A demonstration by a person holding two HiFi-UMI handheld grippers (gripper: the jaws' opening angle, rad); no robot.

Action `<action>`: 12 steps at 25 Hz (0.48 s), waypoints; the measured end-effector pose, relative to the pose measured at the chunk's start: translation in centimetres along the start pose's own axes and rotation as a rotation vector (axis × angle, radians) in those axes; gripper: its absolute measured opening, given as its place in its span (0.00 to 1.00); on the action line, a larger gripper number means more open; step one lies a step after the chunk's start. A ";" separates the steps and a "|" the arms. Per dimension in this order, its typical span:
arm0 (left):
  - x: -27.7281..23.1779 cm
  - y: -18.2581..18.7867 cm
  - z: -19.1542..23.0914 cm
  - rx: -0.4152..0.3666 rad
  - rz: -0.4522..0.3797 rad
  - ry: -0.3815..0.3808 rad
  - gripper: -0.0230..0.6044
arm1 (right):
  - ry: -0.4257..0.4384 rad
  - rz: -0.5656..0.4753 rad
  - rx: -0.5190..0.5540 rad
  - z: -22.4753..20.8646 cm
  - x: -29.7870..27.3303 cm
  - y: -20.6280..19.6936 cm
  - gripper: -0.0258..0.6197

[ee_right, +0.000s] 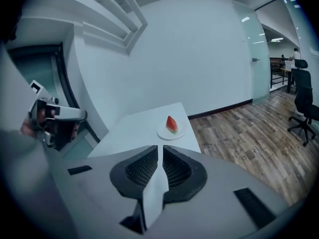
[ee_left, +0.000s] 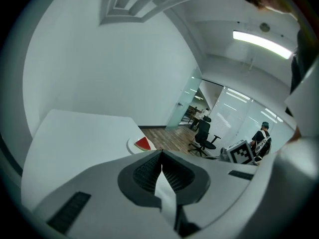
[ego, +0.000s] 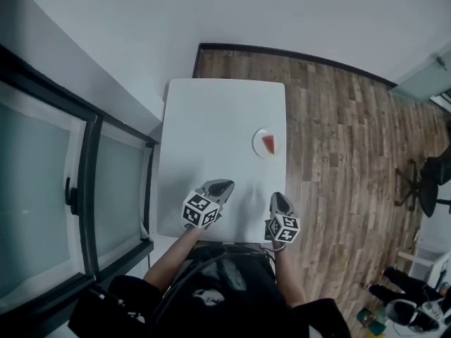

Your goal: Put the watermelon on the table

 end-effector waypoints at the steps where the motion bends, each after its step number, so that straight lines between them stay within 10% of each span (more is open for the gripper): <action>1: 0.4 0.3 -0.7 -0.034 -0.009 -0.001 0.04 | 0.017 -0.014 -0.006 1.1 1.6 0.2 0.10; 12: 4.3 2.3 -8.1 -0.291 -0.103 0.010 0.04 | 0.131 -0.276 0.208 9.6 10.2 8.2 0.09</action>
Point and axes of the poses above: the fingertips, and each gripper's own axes: x backward along the fingers, z to its left, y out of its top, the point moved 8 cm from there along x, backward along the fingers, and after that the axes turned 4 degrees about z, right-handed, at the moved point
